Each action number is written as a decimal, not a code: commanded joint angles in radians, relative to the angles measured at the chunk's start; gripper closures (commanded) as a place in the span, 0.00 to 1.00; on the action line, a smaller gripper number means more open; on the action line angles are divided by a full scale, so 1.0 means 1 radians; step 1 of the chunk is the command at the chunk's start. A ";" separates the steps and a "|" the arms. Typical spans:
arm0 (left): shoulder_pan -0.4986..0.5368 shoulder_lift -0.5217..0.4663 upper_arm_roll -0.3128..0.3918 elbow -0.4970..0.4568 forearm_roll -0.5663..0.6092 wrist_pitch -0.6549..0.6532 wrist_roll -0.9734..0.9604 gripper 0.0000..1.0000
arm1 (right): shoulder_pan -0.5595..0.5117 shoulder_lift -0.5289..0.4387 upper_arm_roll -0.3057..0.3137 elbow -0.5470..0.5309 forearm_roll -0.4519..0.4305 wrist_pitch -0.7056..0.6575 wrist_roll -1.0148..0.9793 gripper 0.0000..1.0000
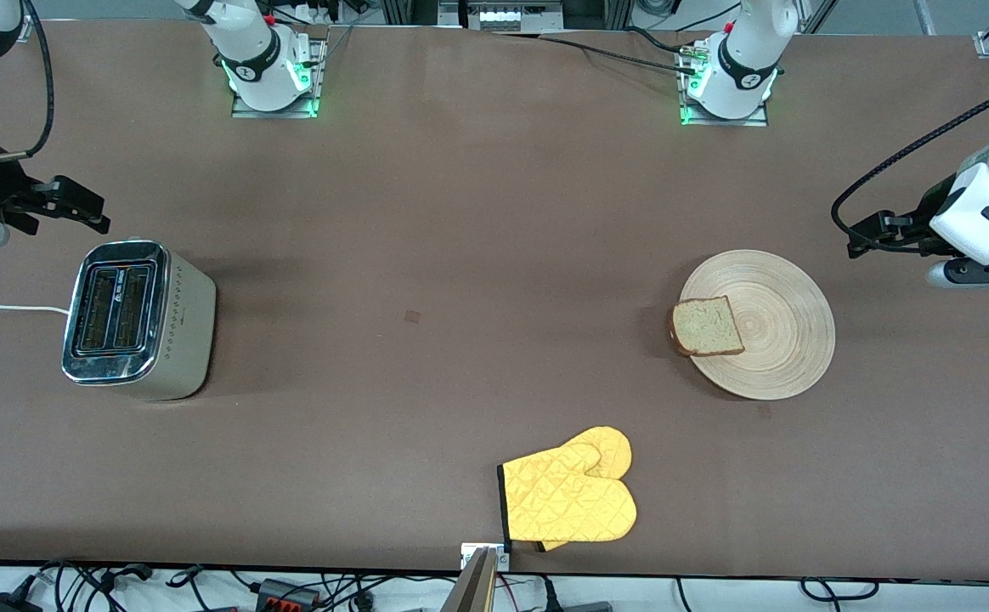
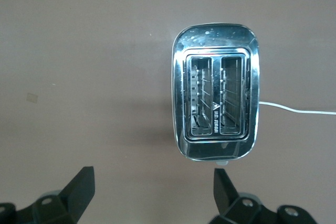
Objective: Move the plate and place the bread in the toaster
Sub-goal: 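Move the right gripper above the toaster while the left gripper approaches the plate, then lower the left gripper beside the rim of the wooden plate, then push the wooden plate with the left gripper toward the toaster, then reach the right gripper to the bread while the left gripper withdraws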
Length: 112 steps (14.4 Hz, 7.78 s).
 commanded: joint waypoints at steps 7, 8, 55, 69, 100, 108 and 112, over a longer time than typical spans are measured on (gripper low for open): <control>0.021 0.002 0.000 0.004 -0.021 -0.009 -0.004 0.00 | 0.076 0.077 0.003 -0.010 -0.005 0.049 0.006 0.00; 0.046 0.028 0.000 0.004 -0.055 -0.009 0.011 0.00 | 0.085 0.088 0.003 -0.010 -0.005 0.060 0.006 0.00; 0.414 0.666 -0.134 -0.029 -0.657 -0.027 0.637 0.99 | 0.121 0.151 0.001 -0.002 0.001 0.134 0.005 0.00; -0.121 0.761 -0.164 0.048 -1.066 0.111 0.527 1.00 | 0.113 0.162 0.001 -0.004 0.003 0.134 0.006 0.00; -0.232 0.847 -0.060 0.165 -0.940 0.096 0.530 0.72 | 0.187 0.395 0.003 -0.010 0.332 0.149 0.028 0.00; -0.060 0.706 -0.058 0.312 -0.480 -0.202 0.447 0.72 | 0.187 0.534 0.003 -0.019 0.558 0.183 0.026 0.00; -0.075 0.481 -0.069 0.309 -0.232 -0.221 0.202 0.70 | 0.187 0.562 0.003 -0.048 0.642 0.183 -0.026 0.00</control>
